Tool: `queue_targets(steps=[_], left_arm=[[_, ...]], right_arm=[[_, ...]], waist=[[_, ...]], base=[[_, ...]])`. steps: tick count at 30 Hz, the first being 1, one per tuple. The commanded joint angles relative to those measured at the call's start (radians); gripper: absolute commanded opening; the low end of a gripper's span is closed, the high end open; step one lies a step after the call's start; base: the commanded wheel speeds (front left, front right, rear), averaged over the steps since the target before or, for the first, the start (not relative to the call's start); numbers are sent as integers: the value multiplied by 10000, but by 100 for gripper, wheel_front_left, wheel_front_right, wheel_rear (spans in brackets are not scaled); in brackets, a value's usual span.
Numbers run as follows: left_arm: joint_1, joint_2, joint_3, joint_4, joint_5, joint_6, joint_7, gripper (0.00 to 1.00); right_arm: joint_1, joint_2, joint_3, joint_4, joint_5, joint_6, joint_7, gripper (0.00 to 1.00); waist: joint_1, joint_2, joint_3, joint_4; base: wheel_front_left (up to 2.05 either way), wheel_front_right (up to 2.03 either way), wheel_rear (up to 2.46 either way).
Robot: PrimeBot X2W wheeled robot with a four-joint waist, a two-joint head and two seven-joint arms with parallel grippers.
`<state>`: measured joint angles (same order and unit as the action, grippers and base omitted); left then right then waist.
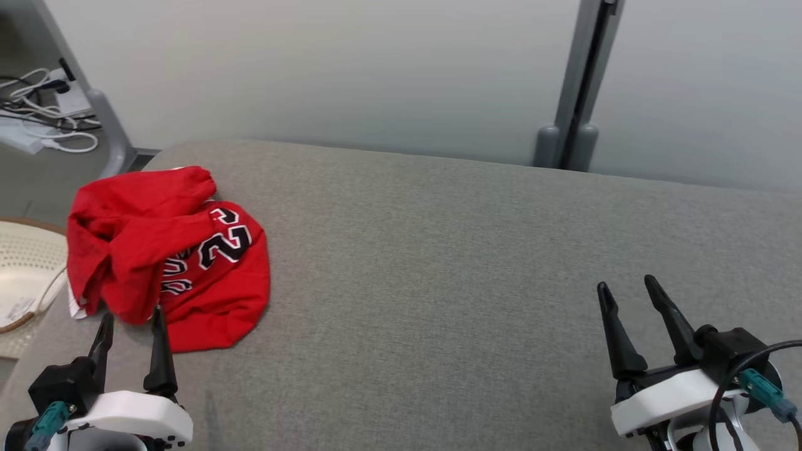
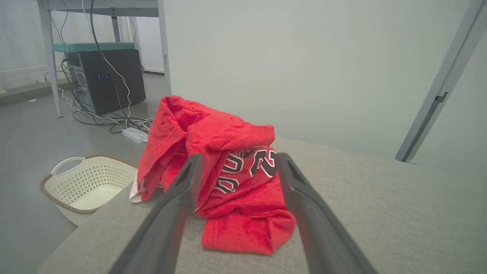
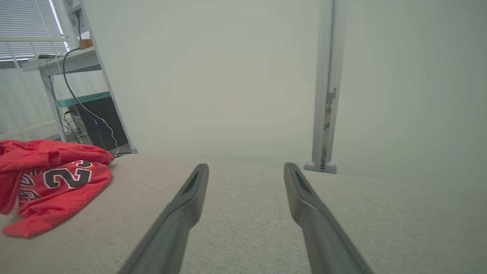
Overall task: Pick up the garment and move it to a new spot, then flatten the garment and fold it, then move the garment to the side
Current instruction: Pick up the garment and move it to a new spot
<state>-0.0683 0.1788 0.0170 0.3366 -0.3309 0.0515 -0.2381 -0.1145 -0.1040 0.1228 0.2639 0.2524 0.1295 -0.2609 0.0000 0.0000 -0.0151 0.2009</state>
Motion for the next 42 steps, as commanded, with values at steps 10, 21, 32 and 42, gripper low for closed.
queue_targets(steps=[10,21,32,42], left_arm=[[175,137,203,-73,-168,133,-98,100],[217,163,189,-85,-270,214,-122,100],[-151,216,141,-70,-373,289,-50,100],[-1985,664,-69,-532,-152,203,344,100]], right_arm=[[-136,66,368,-324,-60,22,146,100],[-135,138,330,-471,-486,22,208,100],[-142,194,302,-545,-531,22,300,100],[-595,-34,533,-966,-645,22,615,100]], waist=[[0,0,30,1501],[0,0,49,1738],[0,0,90,1662],[0,0,967,1080]], base=[[0,0,0],[0,0,0],[0,0,0],[0,0,0]])
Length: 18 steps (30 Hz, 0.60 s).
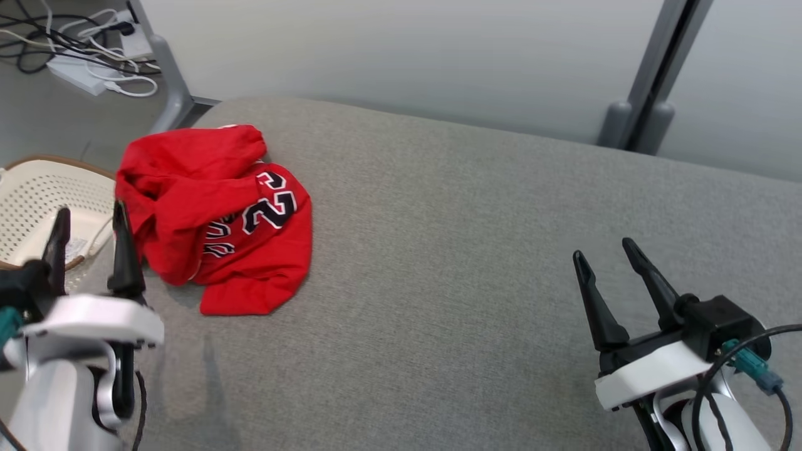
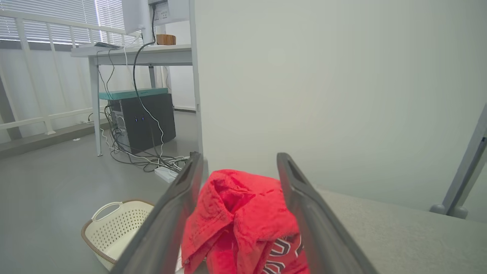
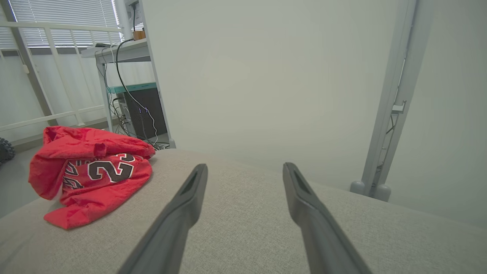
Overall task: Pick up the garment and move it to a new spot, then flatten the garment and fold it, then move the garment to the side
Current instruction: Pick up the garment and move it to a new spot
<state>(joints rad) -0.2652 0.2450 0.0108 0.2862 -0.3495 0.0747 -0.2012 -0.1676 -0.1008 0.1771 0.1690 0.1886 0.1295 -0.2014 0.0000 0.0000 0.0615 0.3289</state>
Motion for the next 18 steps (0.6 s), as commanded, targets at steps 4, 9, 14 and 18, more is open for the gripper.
queue_targets(steps=[4,9,14,18], left_arm=[[-1018,210,-88,436,-76,-232,357,100],[-2087,455,37,2101,-570,-596,982,100],[-2884,517,289,4197,-1128,-805,1541,100],[-3355,599,560,5533,-1526,-928,1705,100]], right_arm=[[-349,-217,-18,-300,-28,22,171,100],[-638,-356,48,-643,-31,22,376,100],[-872,-462,24,-900,-41,23,482,100],[-976,-489,-26,-1024,-30,23,497,100]], waist=[[0,0,738,-617],[0,0,1365,-1083],[0,0,1885,-1352],[0,0,2088,-1439]], base=[[0,0,0],[0,0,0],[0,0,0],[0,0,0]])
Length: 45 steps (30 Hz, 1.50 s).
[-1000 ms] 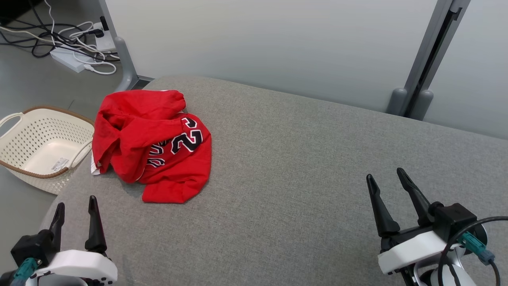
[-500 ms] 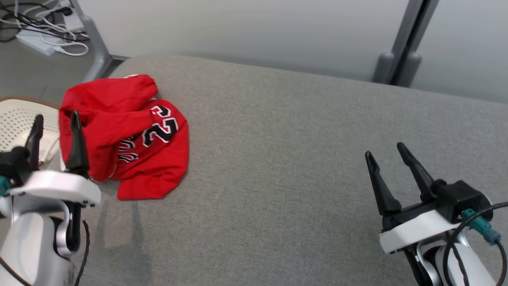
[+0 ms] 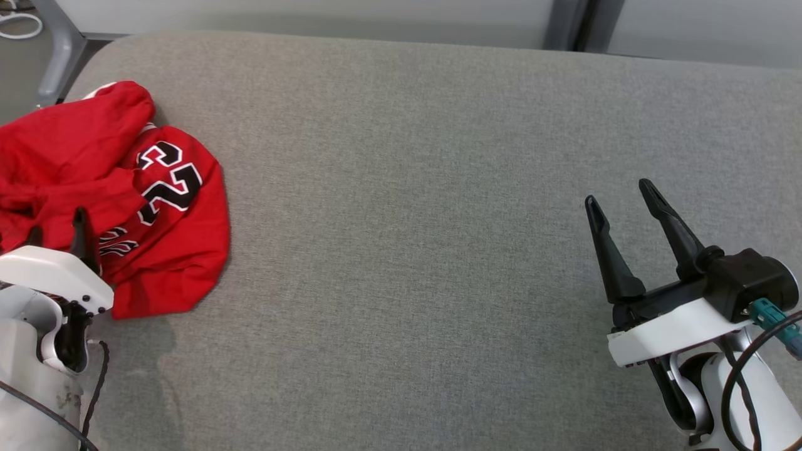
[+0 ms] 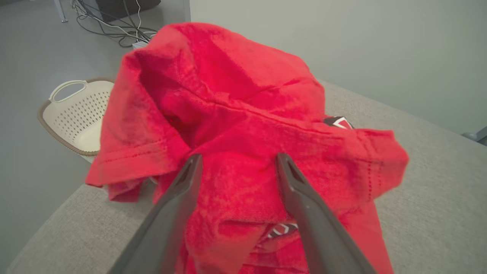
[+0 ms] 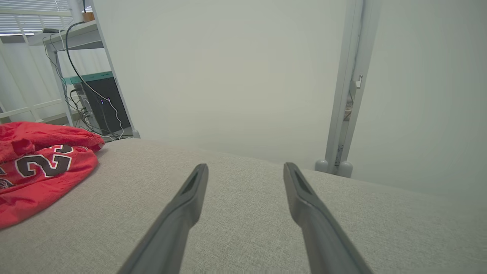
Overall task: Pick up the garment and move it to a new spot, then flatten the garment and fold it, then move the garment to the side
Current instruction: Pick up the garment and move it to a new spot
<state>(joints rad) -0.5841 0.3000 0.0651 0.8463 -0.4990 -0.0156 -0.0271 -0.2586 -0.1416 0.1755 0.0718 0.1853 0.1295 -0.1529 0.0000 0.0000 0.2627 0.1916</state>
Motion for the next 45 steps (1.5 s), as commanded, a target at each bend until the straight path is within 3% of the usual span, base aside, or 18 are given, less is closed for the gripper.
queue_targets(steps=[1,3,4,5,6,11,17,25,32,40,45], left_arm=[[-260,63,47,195,-92,-67,-29,100],[-425,91,68,628,-167,-141,-47,100],[-489,131,41,804,-153,-174,-77,47],[-572,156,22,962,-149,-200,-125,20],[-641,172,0,1109,-152,-254,-167,0],[-960,336,-165,1417,81,-286,-847,0],[-1107,660,-258,618,595,29,-2157,0],[-124,689,-211,-1934,1078,533,-2352,0],[2370,191,-253,-5532,1394,1234,-2313,0],[5000,-569,-785,-8470,1532,2021,-1343,0],[5453,-644,-1227,-9421,1788,2137,-876,0]], right_arm=[[-82,-77,-29,-71,13,23,7,100],[-78,-69,-81,-90,4,23,6,100],[-75,-57,-99,-97,-1,23,10,100],[-76,-45,-115,-87,-3,23,7,100],[-77,-28,-122,-67,-4,23,1,100],[-100,33,-202,-64,33,23,-95,100],[179,134,-416,-41,24,23,-146,100],[530,269,-625,-27,54,23,-161,100],[877,469,-709,7,169,23,-196,100],[1207,600,-705,130,271,23,-248,100],[1289,670,-758,103,323,23,-225,100]], waist=[[0,0,100,-61],[0,0,130,-32],[0,0,141,-14],[0,0,142,3],[0,0,129,19],[0,0,22,107],[0,0,-455,130],[0,0,-1172,-42],[0,0,-1563,-595],[0,0,-1756,-1529],[0,0,-1655,-2102]], base=[[0,0,0],[0,0,0],[0,0,0],[0,0,0],[0,0,0],[0,0,0],[0,0,0],[0,0,0],[0,0,0],[0,0,0],[0,0,0]])
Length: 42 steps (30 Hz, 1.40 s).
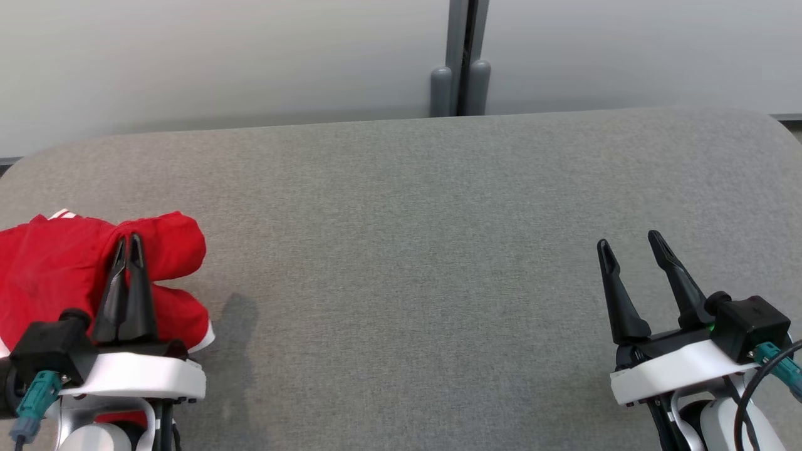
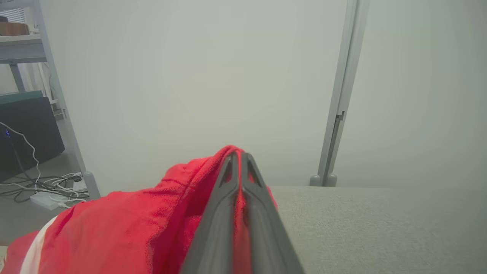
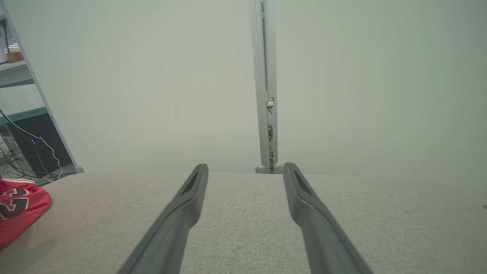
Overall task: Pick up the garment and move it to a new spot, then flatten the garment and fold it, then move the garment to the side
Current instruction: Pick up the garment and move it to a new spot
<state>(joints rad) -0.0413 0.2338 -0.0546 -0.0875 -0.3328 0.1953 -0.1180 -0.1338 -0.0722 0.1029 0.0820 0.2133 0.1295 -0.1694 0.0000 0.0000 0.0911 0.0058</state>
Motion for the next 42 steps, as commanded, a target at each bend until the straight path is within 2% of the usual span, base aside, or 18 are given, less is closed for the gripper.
queue_targets(steps=[1,6,15,24,32,34,42], left_arm=[[-60,37,-140,-238,203,13,88,0],[-928,-14,-651,-657,368,-228,329,0],[-3163,-561,-2358,-328,538,-1216,973,0],[-4577,-1203,-3733,1704,765,-1896,1326,0],[-4921,-1500,-4397,3963,616,-2301,1008,2],[-5005,-1585,-4572,4242,618,-2370,868,100],[-4764,-1695,-4658,4103,132,-2385,-3,100]], right_arm=[[7,-17,-60,-33,63,23,-74,100],[-266,29,-60,-117,54,23,-81,100],[-705,116,-23,-156,181,23,-318,100],[-1074,191,-7,106,475,23,-718,100],[-1255,201,-44,429,712,23,-930,100],[-1292,199,-122,469,680,23,-963,100],[-1228,188,-275,610,386,23,-976,100]], waist=[[0,0,127,-361],[0,0,546,-1048],[0,0,1615,-2507],[0,0,2891,-3558],[0,0,3136,-3649],[0,0,3062,-3519],[0,0,2313,-2639]], base=[[0,0,0],[0,0,0],[0,0,0],[0,0,0],[0,0,0],[0,0,0],[0,0,0]])
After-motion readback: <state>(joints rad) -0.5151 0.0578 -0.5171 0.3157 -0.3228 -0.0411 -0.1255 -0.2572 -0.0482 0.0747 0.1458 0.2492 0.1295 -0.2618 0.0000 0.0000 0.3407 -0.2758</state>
